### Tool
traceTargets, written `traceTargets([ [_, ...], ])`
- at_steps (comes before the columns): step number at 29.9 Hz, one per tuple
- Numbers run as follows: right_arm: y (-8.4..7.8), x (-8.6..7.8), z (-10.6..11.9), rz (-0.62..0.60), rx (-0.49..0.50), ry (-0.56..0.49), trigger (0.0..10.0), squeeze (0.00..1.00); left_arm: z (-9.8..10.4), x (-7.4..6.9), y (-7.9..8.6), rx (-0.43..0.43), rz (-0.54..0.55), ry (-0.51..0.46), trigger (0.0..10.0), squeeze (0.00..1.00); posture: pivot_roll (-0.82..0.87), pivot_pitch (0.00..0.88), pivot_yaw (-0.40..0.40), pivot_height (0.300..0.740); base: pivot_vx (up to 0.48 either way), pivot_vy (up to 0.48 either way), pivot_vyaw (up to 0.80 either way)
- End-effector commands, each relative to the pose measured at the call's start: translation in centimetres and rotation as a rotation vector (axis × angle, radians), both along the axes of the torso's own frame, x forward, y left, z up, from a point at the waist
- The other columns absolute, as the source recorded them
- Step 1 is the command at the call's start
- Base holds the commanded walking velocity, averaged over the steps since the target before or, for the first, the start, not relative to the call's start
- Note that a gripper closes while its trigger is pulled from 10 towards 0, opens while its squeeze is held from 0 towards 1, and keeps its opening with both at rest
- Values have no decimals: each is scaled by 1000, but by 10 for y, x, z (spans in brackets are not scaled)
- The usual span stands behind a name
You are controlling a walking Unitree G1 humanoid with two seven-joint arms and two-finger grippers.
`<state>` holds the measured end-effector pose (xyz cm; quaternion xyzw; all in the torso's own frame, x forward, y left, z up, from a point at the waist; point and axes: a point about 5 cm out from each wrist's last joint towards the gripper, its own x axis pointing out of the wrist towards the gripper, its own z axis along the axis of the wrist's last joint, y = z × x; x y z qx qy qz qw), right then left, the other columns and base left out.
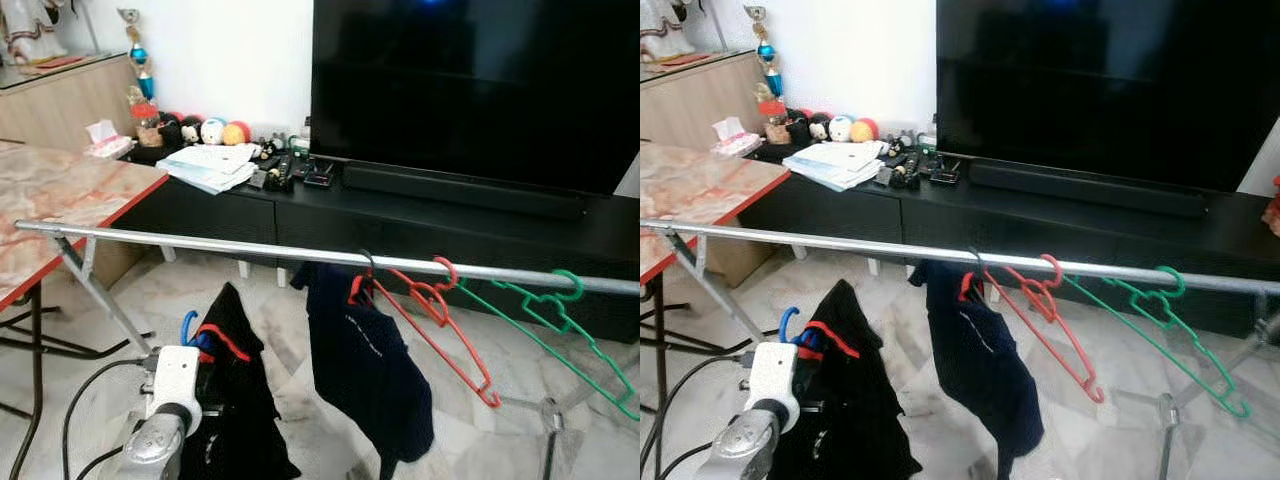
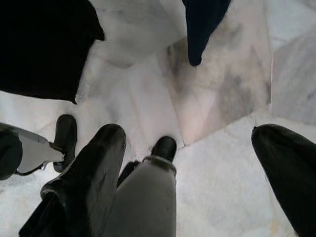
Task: Hang hanger
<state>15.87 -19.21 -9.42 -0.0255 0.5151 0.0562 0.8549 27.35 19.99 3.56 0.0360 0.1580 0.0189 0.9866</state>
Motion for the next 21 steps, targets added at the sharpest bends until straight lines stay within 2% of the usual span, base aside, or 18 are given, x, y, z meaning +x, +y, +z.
traceTargets([
  [1,2,3,1,-5,5,-10,10000,0,8,3,2,6,-8,-41,10000,0,62,16,-1,740,352,0,0],
  [7,1,3,1,5,0,-6,10000,0,6,-1,-3,-13,-73,-27,10000,0,66,21,-3,740,43,0,0],
  [8,1,3,1,4,0,-7,10000,0,2,-6,-5,-23,-111,0,10000,0,67,22,-2,740,0,0,0],
  [14,2,3,1,9,3,-5,10000,0,1,-13,-1,-30,-148,8,10000,0,68,25,-2,740,0,0,0],
  [18,2,3,1,16,3,-4,10000,0,4,-20,-6,0,-336,31,10000,0,70,27,-1,740,0,0,0],
  [20,2,3,1,16,5,-6,10000,0,6,-20,-7,39,-410,44,10000,0,71,27,0,740,0,0,0],
  [21,2,3,1,16,5,-6,10000,0,6,-20,-7,39,-410,44,10000,0,71,27,0,740,0,0,0],
])
